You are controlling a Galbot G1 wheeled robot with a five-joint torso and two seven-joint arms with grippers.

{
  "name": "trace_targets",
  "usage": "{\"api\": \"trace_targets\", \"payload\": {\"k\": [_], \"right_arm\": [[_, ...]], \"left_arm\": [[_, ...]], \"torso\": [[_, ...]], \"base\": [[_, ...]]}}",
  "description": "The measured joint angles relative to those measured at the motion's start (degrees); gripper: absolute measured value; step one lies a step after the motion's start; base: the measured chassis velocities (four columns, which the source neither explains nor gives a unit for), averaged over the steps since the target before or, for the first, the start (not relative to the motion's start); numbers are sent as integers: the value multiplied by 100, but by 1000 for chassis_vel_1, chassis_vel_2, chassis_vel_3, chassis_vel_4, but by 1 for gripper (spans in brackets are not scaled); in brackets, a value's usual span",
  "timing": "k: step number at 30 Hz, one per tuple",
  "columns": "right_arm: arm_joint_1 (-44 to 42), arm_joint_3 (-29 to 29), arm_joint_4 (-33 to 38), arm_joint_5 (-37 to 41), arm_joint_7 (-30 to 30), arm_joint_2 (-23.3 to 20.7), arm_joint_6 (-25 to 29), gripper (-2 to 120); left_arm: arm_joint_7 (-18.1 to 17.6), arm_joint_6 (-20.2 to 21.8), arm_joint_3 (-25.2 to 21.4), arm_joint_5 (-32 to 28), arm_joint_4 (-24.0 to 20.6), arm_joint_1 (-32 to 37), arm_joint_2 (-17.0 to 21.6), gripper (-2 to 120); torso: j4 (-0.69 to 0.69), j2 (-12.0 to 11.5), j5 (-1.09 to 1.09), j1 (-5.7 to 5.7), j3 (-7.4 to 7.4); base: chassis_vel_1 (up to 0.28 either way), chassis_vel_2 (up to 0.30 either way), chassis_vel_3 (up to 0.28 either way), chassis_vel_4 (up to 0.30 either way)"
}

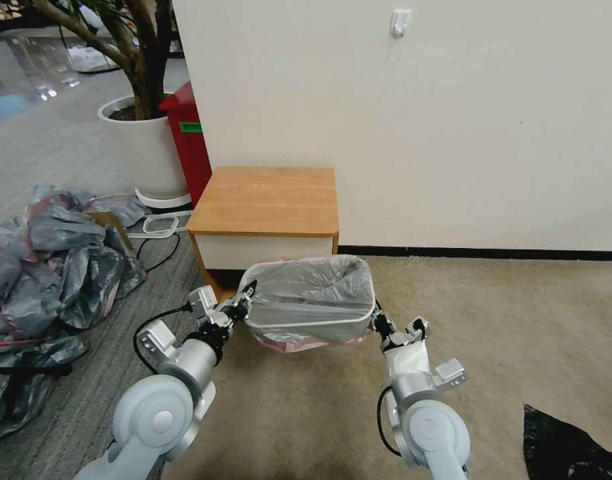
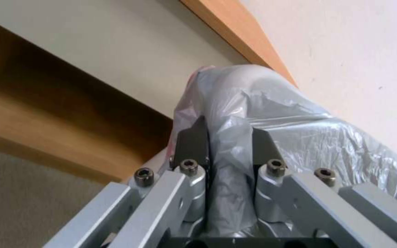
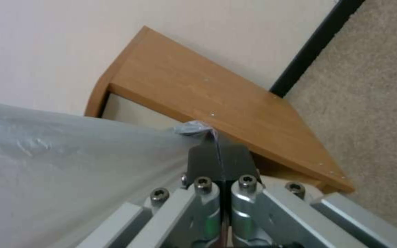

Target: Pick up the garbage bag from the table and place it over the trash can.

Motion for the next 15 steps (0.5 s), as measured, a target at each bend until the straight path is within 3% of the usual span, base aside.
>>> {"api": "trace_targets", "payload": {"k": [4,8,15], "right_arm": [[-55,2,61,-17,-9,-11,-7,0],[-335,33,534,-85,-63,-89,-63,19],[-587,160,999,-51,-145,-194,-151,39]], "left_arm": [[0,2,-11,5,0,6,0,10],[3,73,-72,151,121,-13,34,9],[4,78,-147,166,223,-87,77,9]], "torso": [[0,0,0,0,0],[0,0,0,0,0],[0,0,-1,0,0]], "base": [[0,0,0,0],[0,0,0,0],[0,0,0,0]]}}
